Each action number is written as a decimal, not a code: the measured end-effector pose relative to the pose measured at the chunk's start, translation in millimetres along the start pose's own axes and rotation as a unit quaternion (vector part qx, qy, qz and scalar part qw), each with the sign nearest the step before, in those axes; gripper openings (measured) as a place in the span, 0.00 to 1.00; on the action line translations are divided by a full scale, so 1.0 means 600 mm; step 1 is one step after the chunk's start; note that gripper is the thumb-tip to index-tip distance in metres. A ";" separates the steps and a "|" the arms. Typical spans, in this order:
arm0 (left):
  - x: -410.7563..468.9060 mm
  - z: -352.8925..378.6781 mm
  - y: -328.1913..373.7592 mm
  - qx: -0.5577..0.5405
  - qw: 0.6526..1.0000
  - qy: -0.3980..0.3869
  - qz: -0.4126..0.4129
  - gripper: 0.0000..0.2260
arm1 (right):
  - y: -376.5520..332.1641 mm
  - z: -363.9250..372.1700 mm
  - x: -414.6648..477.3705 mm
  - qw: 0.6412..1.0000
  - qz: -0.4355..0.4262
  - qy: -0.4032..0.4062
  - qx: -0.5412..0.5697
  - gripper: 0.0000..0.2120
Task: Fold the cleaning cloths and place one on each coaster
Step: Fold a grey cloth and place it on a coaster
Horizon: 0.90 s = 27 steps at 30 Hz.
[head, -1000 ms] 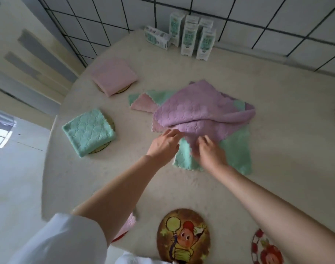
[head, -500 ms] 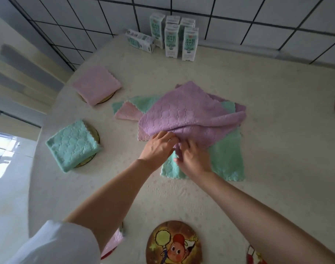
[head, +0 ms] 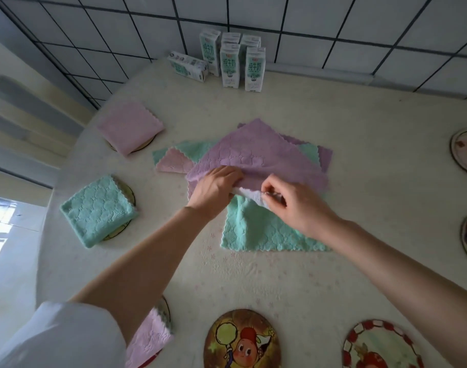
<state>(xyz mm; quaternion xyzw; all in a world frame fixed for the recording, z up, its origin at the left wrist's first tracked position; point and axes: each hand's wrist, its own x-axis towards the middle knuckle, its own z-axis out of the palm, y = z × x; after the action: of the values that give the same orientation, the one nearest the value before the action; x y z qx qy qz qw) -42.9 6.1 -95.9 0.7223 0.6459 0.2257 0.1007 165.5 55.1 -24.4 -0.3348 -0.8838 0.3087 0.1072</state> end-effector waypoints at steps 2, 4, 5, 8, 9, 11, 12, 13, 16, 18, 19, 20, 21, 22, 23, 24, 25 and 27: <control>0.013 -0.019 -0.008 -0.002 1.000 0.009 -0.015 0.08 | 0.000 -0.048 0.001 1.000 0.000 0.000 0.014 0.03; 0.021 -0.042 -0.016 -0.013 0.997 0.015 -0.079 0.08 | 0.011 -0.084 0.008 0.998 0.036 0.003 0.048 0.05; 0.024 -0.053 -0.023 -0.015 0.993 0.020 -0.118 0.08 | 0.020 -0.097 0.014 0.994 0.068 0.006 0.086 0.06; 0.033 -0.086 -0.038 -0.012 0.981 0.052 -0.187 0.08 | 0.047 -0.129 0.037 0.953 0.182 0.048 0.237 0.07; 0.037 -0.097 -0.041 -0.013 0.977 0.061 -0.203 0.09 | 0.052 -0.138 0.045 0.940 0.202 0.072 0.265 0.07; 0.043 -0.120 -0.038 -0.018 0.968 0.094 -0.233 0.10 | 0.057 -0.153 0.057 0.935 0.197 0.115 0.273 0.03; 0.046 -0.132 -0.032 -0.026 0.962 0.120 -0.243 0.10 | 0.055 -0.160 0.060 0.940 0.179 0.129 0.262 0.02; 0.050 -0.142 -0.026 -0.045 0.955 0.149 -0.252 0.11 | 0.052 -0.166 0.059 0.945 0.159 0.142 0.249 0.02; 0.053 -0.174 0.007 -0.142 0.925 0.208 -0.286 0.13 | 0.031 -0.182 0.034 0.954 0.110 0.197 0.198 0.03; 0.039 -0.189 0.030 -0.125 0.925 0.231 -0.275 0.13 | 0.015 -0.183 0.005 0.957 0.078 0.238 0.143 0.03; 0.025 -0.195 0.040 -0.101 0.931 0.240 -0.254 0.13 | 0.010 -0.180 -0.012 0.958 0.061 0.252 0.124 0.03; 0.008 -0.201 0.052 -0.082 0.939 0.246 -0.227 0.12 | 0.005 -0.175 -0.031 0.958 0.044 0.262 0.112 0.02; -0.013 -0.203 0.061 -0.069 0.946 0.248 -0.199 0.12 | 0.001 -0.167 -0.050 0.957 0.033 0.266 0.107 0.02; -0.036 -0.202 0.069 -0.056 0.952 0.247 -0.172 0.11 | -0.003 -0.157 -0.071 0.957 0.024 0.270 0.105 0.02; -0.062 -0.199 0.075 -0.044 0.958 0.244 -0.147 0.11 | -0.007 -0.144 -0.093 0.956 0.019 0.272 0.105 0.02; -0.090 -0.195 0.081 -0.035 0.963 0.238 -0.123 0.11 | -0.011 -0.129 -0.117 0.956 0.018 0.271 0.108 0.03; -0.120 -0.189 0.086 -0.030 0.967 0.231 -0.100 0.11 | -0.016 -0.113 -0.142 0.958 0.017 0.265 0.111 0.05; -0.185 -0.172 0.096 -0.028 0.975 0.208 -0.071 0.10 | -0.021 -0.078 -0.197 0.967 0.012 0.238 0.091 0.11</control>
<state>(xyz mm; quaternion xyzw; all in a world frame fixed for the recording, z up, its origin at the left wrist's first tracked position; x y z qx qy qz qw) -46.3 -126.2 -1.8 0.6089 0.6955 0.3814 0.0004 266.5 -8.0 21.9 -0.3982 -0.7969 0.3008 0.3405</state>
